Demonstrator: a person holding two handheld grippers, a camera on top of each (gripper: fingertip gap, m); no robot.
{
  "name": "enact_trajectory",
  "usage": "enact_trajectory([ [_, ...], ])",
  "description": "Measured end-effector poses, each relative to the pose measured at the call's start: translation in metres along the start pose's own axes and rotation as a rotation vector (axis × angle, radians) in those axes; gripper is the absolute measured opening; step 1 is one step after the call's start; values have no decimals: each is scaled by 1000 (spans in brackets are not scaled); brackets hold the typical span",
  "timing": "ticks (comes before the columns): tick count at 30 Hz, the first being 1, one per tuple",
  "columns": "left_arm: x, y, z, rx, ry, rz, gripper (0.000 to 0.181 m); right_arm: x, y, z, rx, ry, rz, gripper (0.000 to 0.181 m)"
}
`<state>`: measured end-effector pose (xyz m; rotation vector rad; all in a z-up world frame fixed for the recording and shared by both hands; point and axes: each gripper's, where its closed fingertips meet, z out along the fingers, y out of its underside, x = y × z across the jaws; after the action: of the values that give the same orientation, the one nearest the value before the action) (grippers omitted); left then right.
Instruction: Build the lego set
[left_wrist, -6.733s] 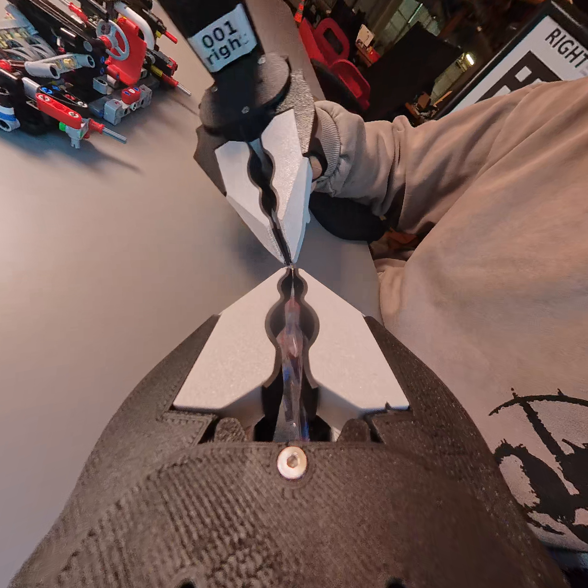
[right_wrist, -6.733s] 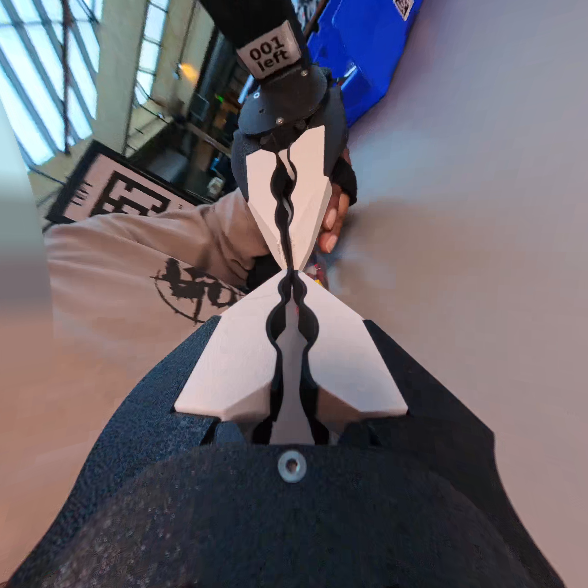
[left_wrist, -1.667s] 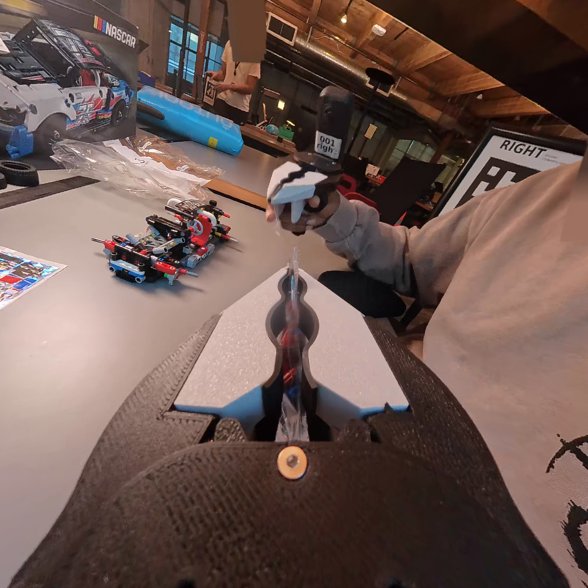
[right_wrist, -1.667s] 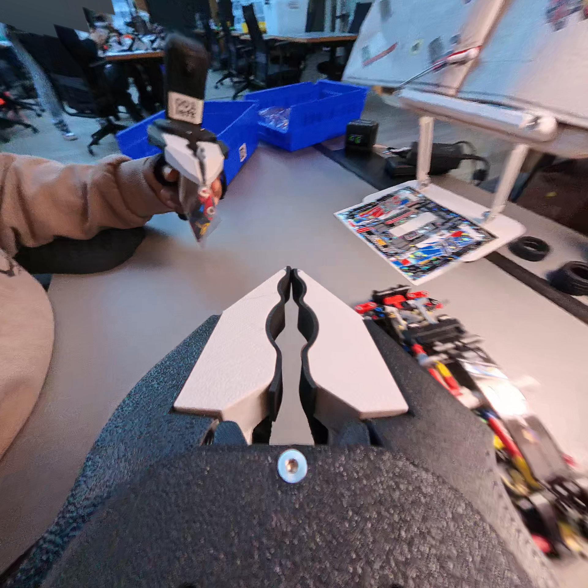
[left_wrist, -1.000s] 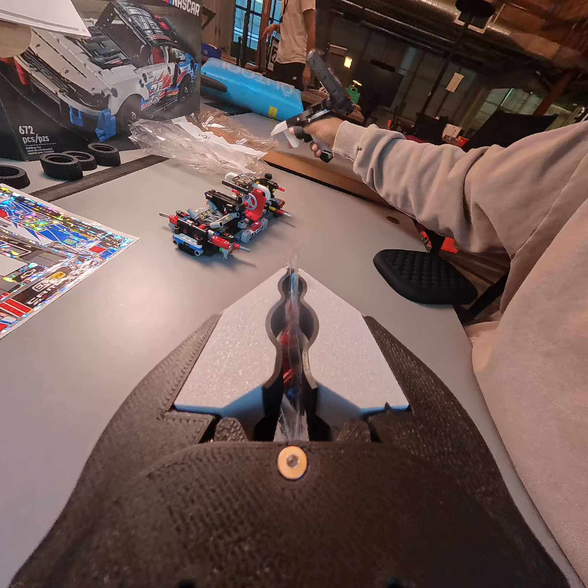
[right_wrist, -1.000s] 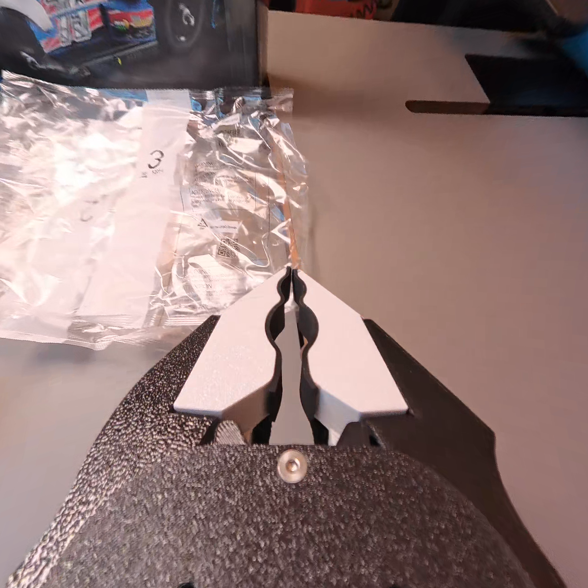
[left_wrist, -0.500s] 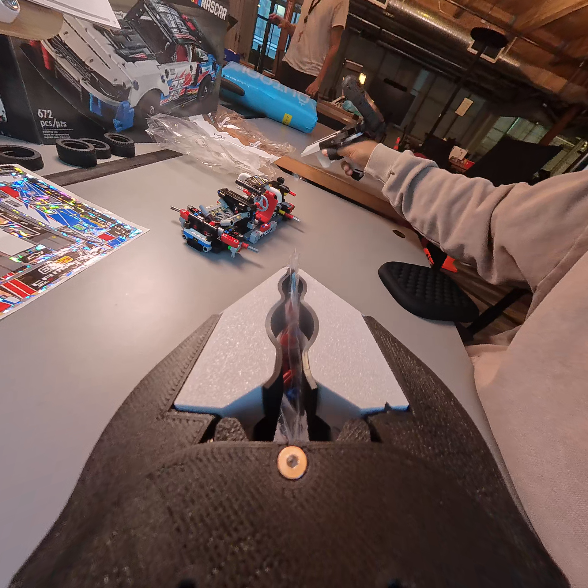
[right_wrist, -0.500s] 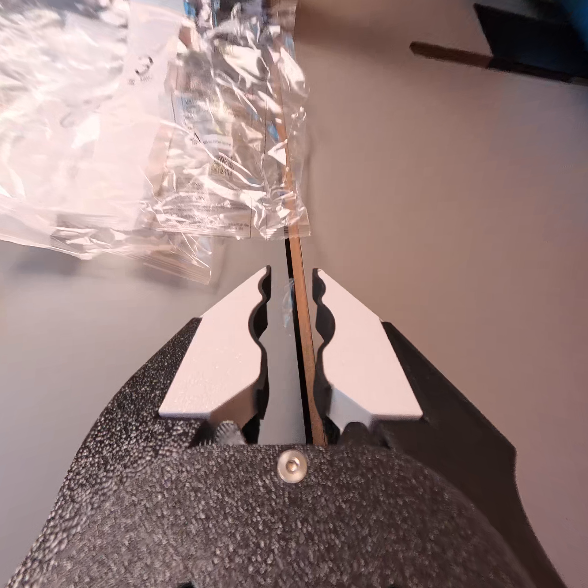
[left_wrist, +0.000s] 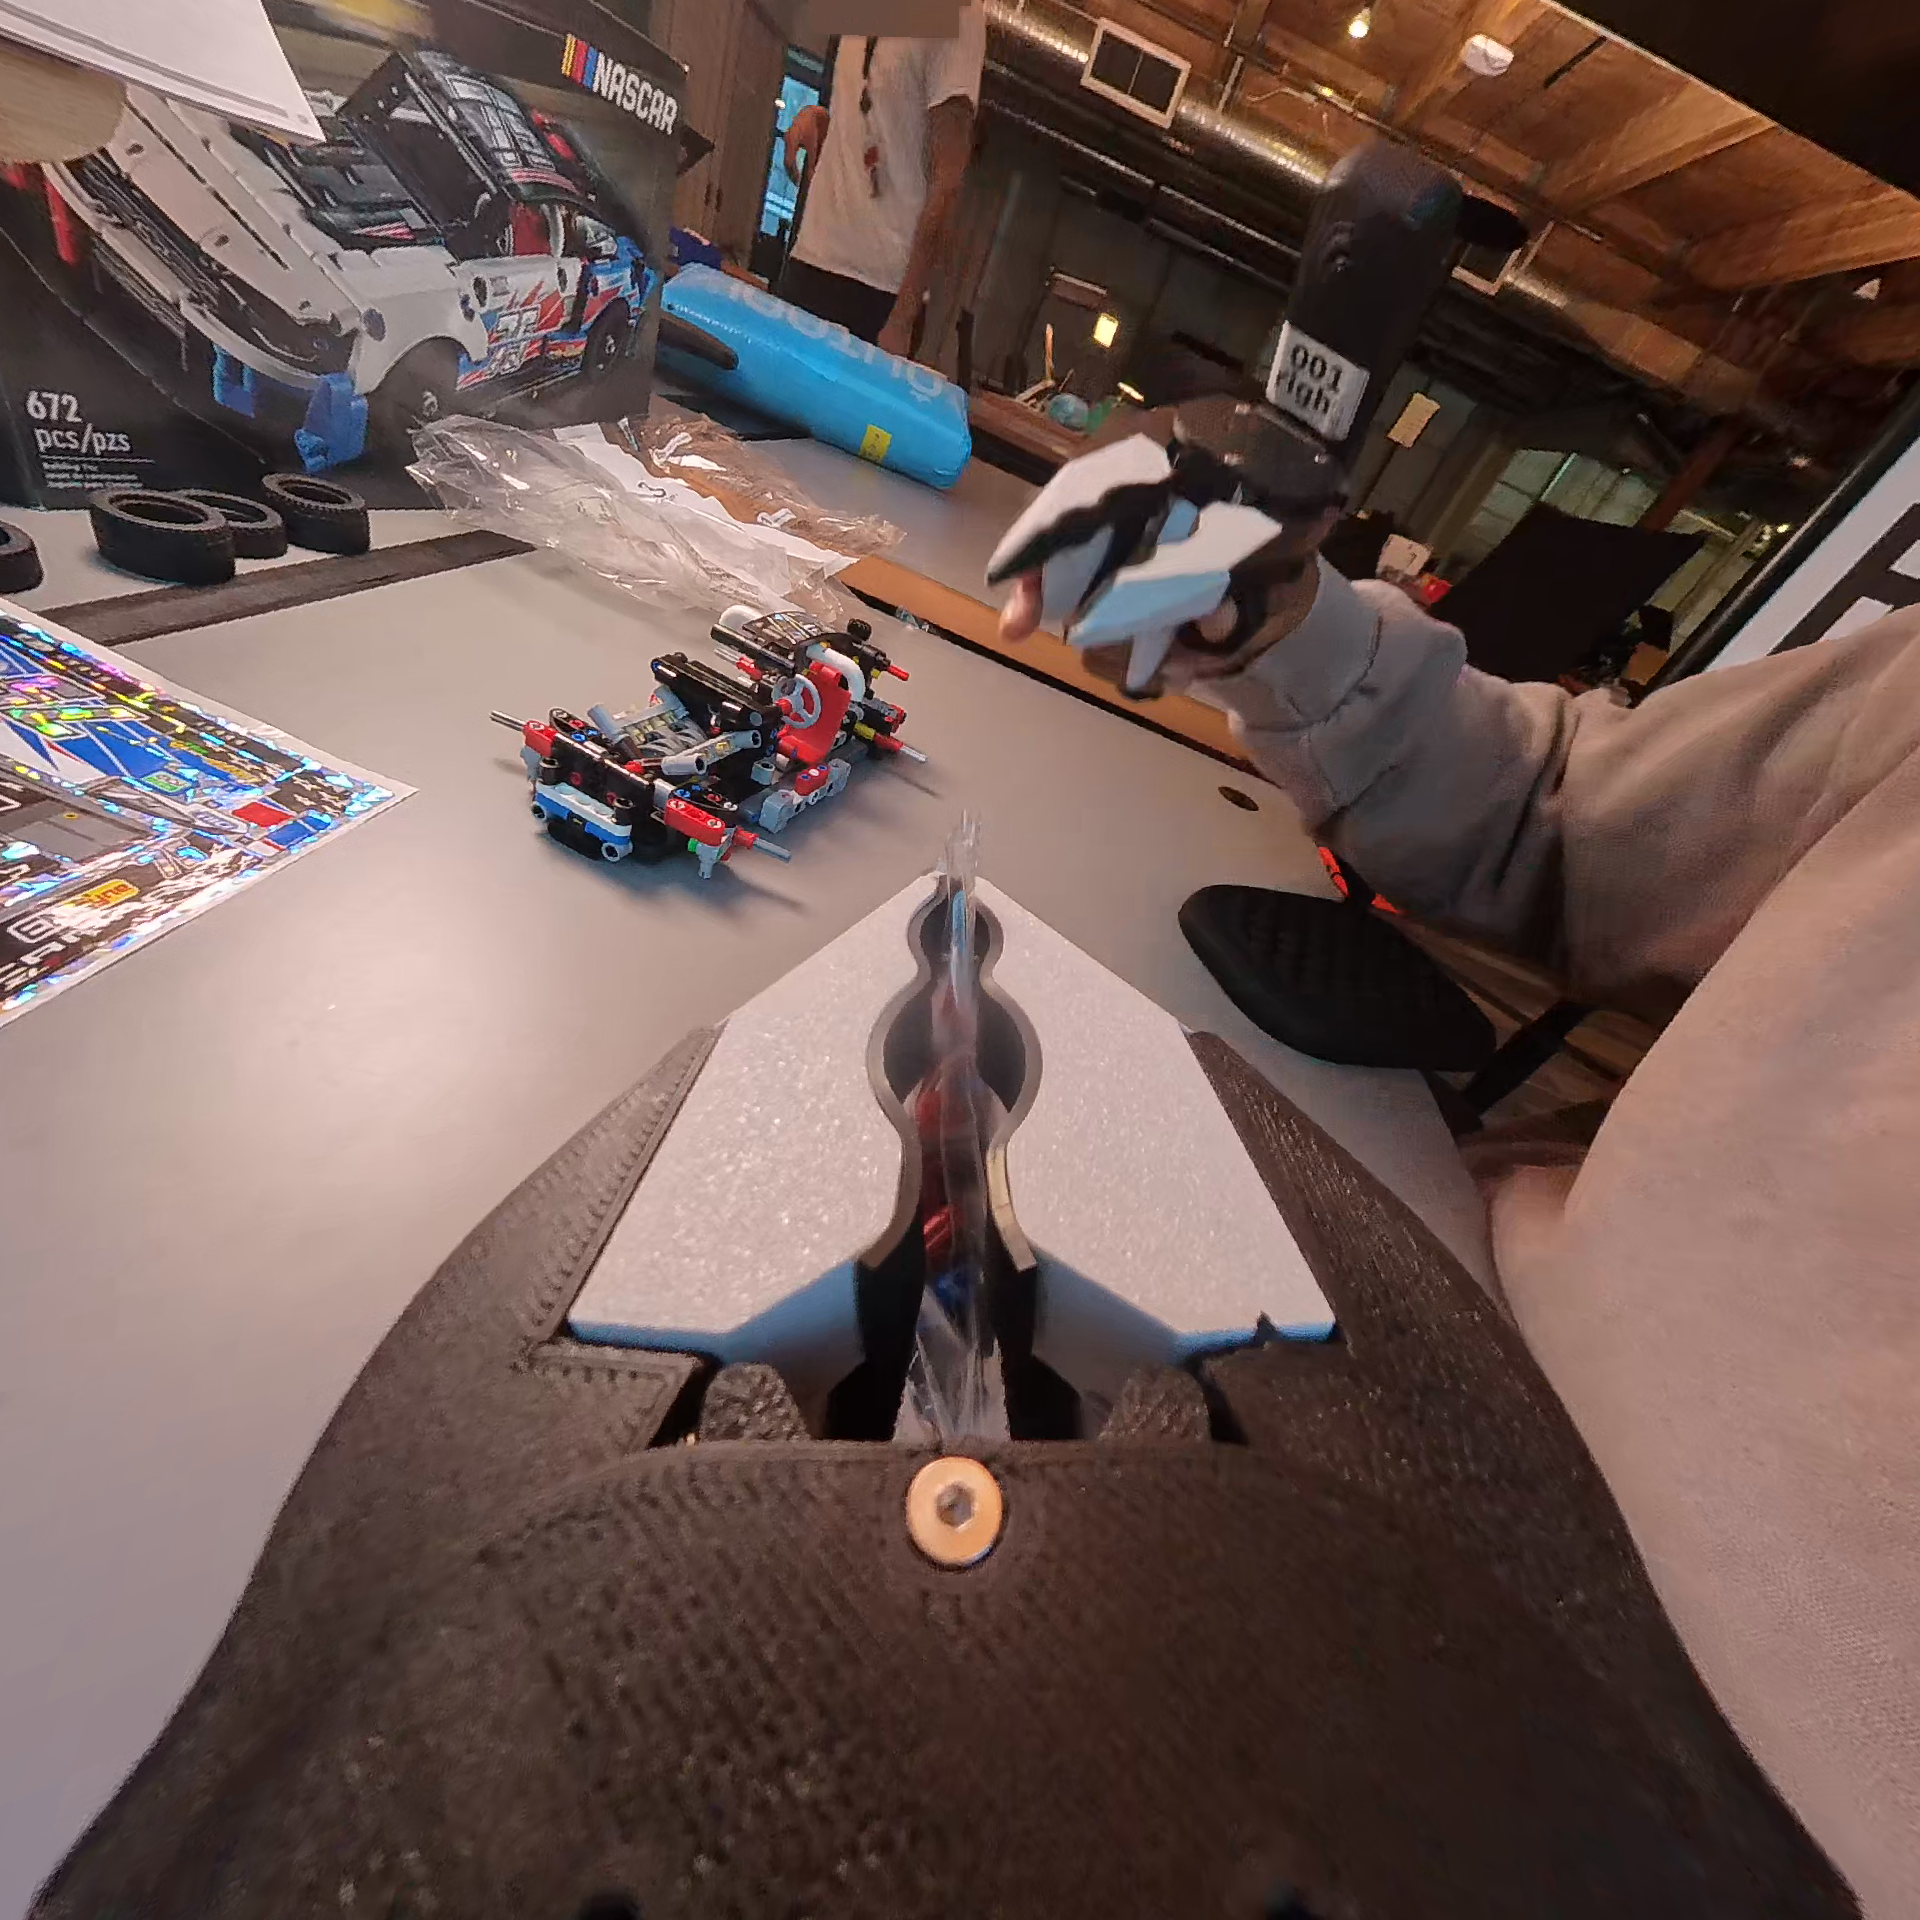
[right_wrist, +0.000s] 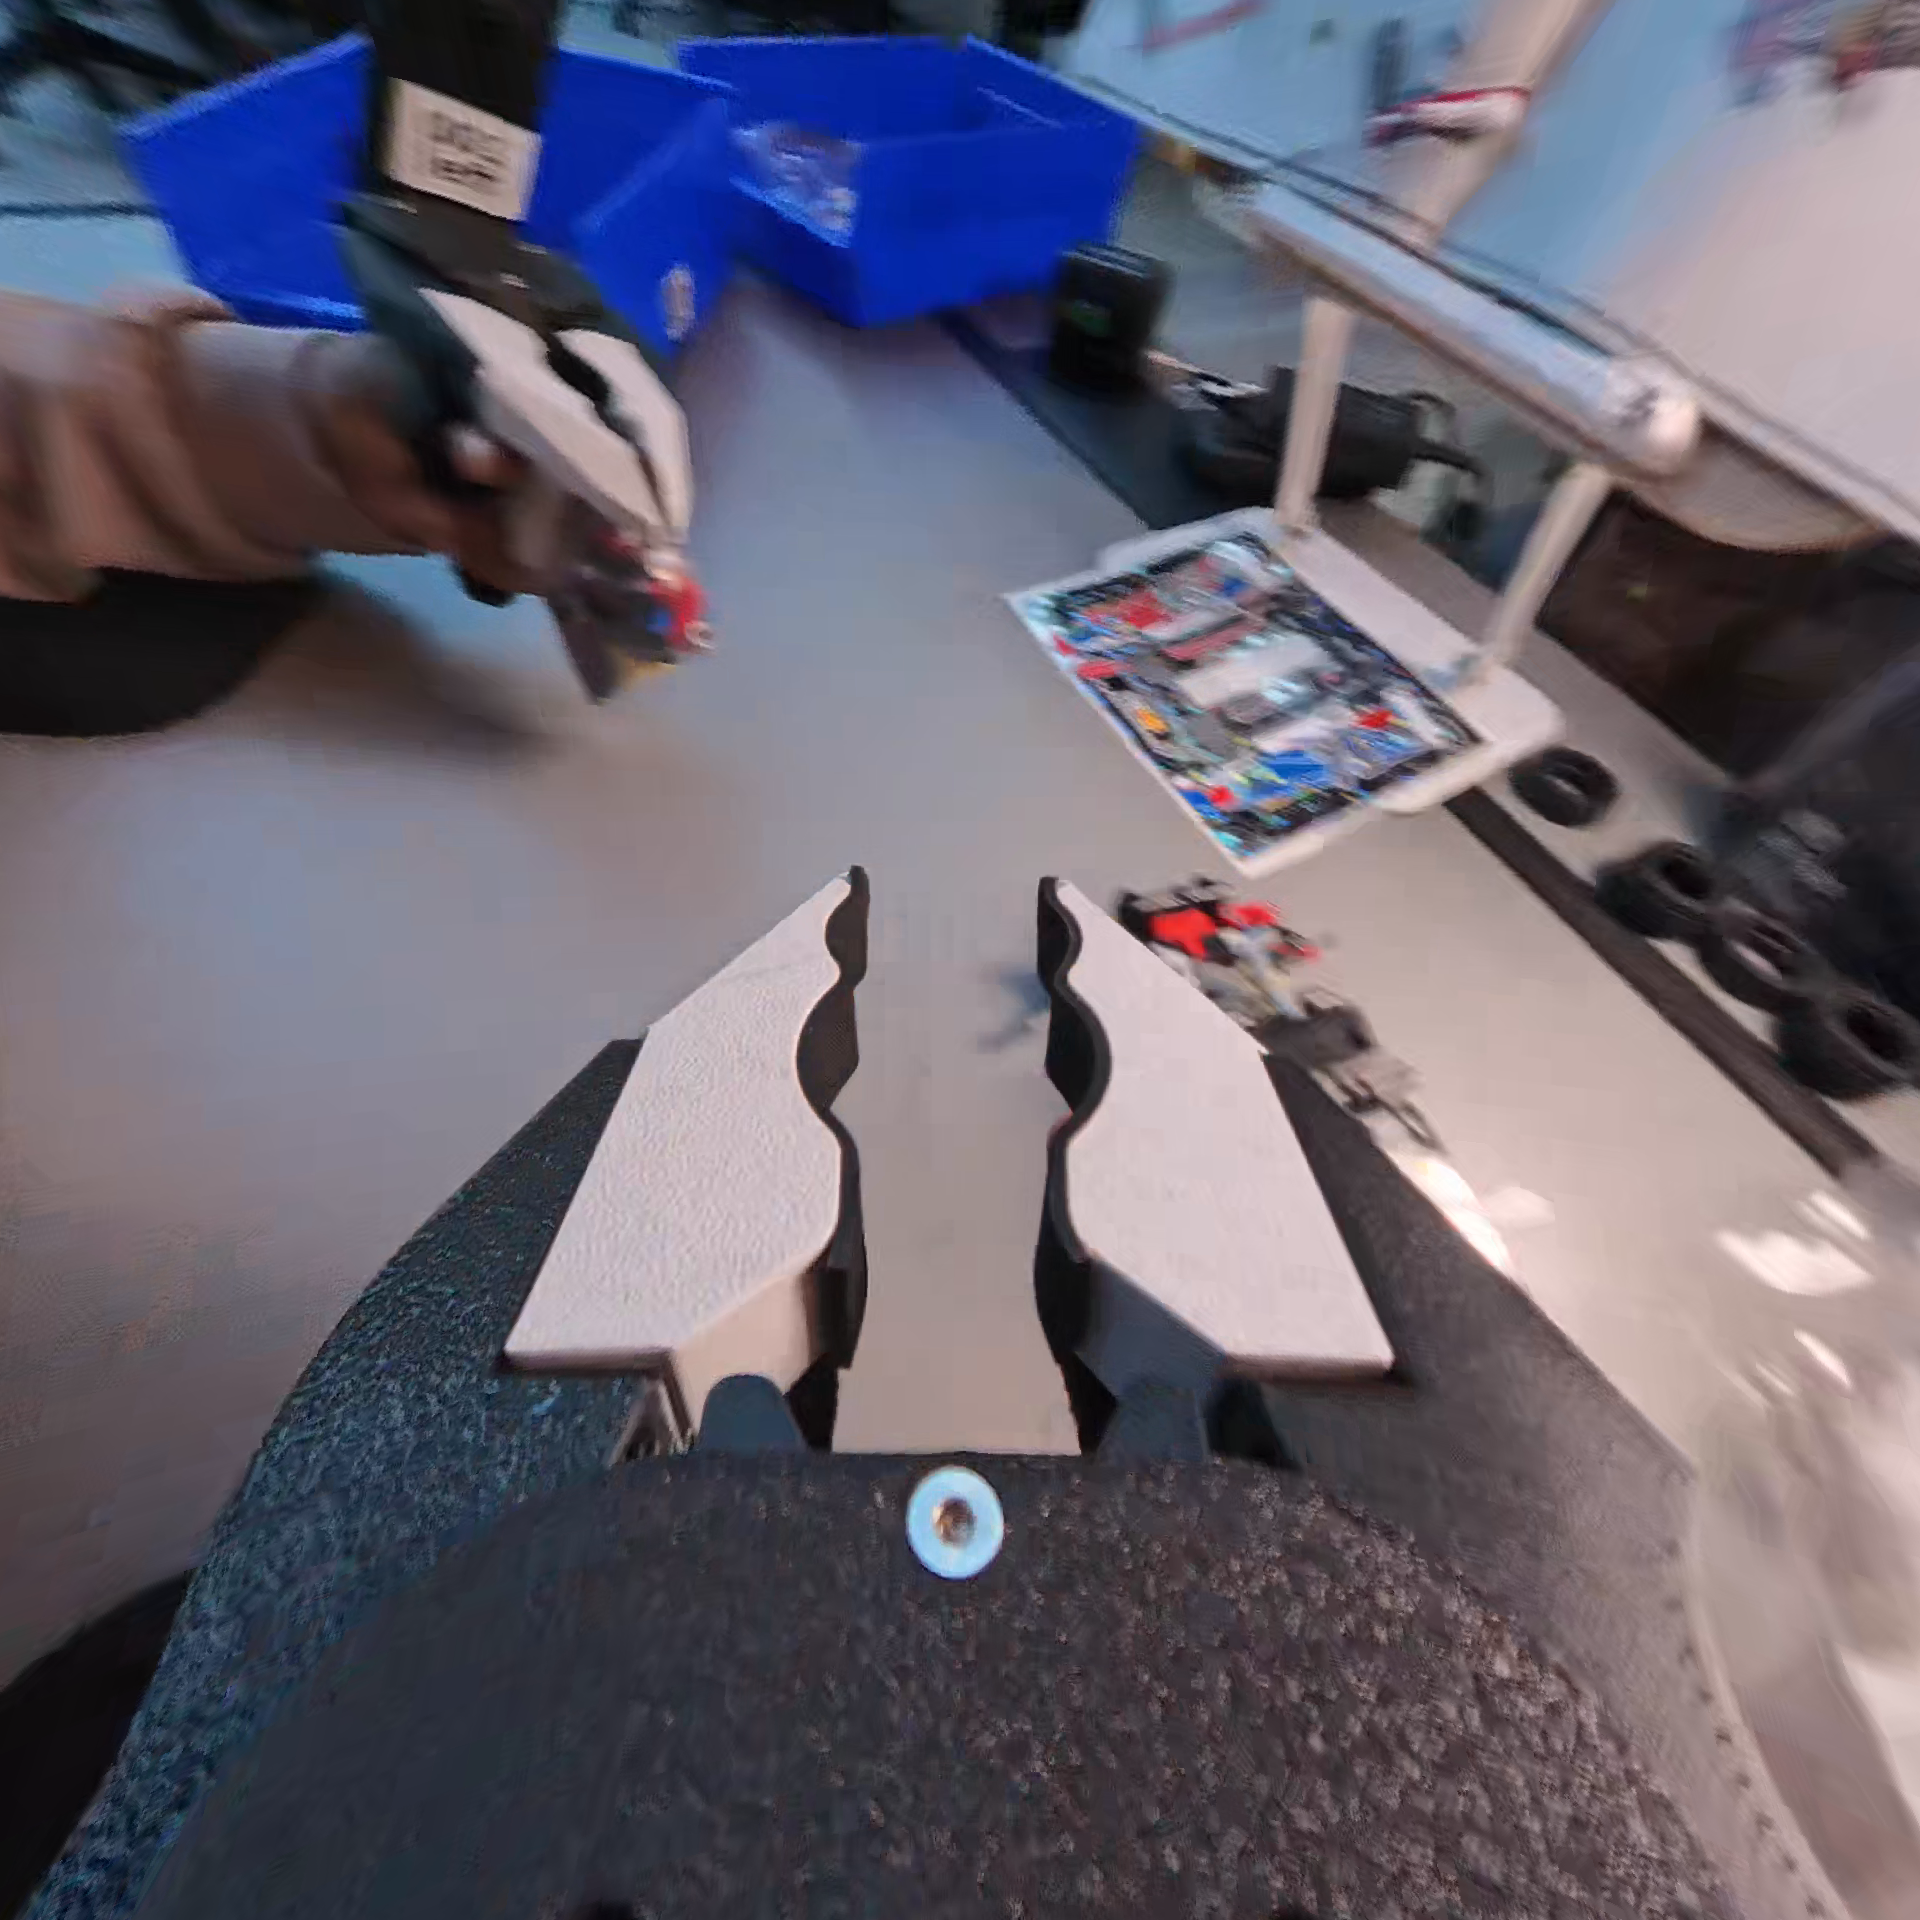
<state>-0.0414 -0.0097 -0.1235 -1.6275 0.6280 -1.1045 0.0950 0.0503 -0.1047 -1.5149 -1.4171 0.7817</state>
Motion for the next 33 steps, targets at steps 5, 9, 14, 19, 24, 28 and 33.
enact_trajectory([
  [5, -5, -9, -7, 97, 40, -114, 0, -82, -17, 110, 50, -294, 94, 33],
  [9, -30, -22, -27, 219, 11, -226, 0, -92, -27, 166, 79, -375, 216, 33],
  [14, -56, -26, -48, 281, -31, -280, 0, -75, -27, 193, 82, -354, 272, 4],
  [19, -77, -14, -47, 216, -113, -286, 0, -66, -17, 206, 22, -304, 320, 0],
  [24, -84, -4, -43, 173, -140, -302, 0, -58, 5, 213, -99, -244, 346, 8],
  [28, -84, -6, -41, 195, -119, -316, 0, -60, 1, 217, -69, -304, 424, 18],
  [33, -93, -8, -44, 207, -143, -341, 0, -61, -5, 216, -41, -345, 395, 0],
])
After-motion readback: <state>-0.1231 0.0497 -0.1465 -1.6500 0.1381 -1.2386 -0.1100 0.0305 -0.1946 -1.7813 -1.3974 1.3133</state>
